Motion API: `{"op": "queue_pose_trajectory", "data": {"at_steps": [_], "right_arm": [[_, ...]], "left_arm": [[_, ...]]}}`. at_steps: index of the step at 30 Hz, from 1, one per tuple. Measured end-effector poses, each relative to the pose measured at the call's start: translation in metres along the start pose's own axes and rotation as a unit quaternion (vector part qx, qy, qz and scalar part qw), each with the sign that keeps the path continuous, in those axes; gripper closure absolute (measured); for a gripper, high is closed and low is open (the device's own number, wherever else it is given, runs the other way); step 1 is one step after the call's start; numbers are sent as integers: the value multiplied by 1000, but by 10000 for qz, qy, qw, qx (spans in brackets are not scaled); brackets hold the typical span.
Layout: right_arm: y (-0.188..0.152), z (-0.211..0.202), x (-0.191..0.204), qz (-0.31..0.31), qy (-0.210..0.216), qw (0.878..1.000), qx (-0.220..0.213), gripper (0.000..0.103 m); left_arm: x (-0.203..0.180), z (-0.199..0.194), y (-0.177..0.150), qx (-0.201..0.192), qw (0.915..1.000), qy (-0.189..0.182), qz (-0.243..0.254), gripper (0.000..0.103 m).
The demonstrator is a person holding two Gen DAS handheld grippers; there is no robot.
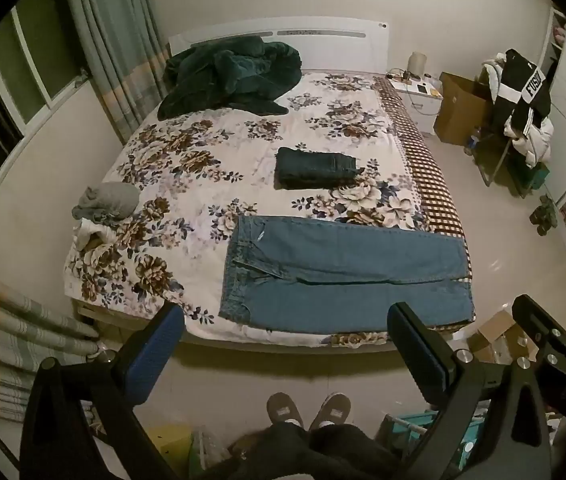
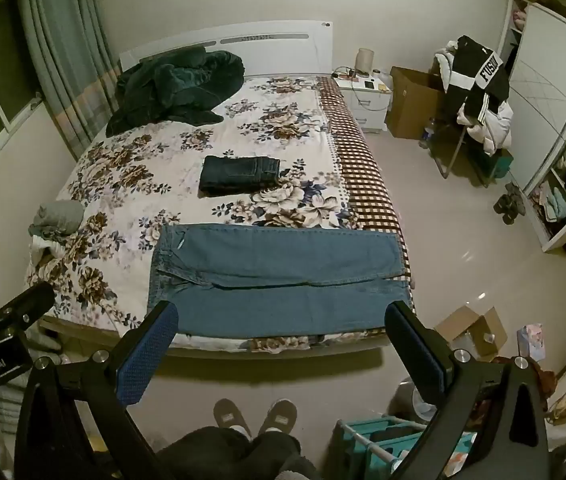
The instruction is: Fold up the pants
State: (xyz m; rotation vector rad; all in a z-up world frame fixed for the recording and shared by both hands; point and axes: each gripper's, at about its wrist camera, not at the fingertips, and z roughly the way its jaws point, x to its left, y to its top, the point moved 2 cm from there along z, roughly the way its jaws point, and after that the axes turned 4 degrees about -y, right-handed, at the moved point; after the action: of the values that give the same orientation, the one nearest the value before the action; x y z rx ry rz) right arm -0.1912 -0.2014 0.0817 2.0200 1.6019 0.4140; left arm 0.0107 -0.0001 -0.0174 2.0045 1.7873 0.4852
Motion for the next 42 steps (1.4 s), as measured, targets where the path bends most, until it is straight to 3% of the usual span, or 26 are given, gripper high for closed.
{"op": "queue_pose_trajectory", "data": {"at_steps": [42], "right_arm": [[8,-3,7,0,22,10000,14,0]], "left_arm": [[0,-1,0,-73,10000,16,-4,0]]}}
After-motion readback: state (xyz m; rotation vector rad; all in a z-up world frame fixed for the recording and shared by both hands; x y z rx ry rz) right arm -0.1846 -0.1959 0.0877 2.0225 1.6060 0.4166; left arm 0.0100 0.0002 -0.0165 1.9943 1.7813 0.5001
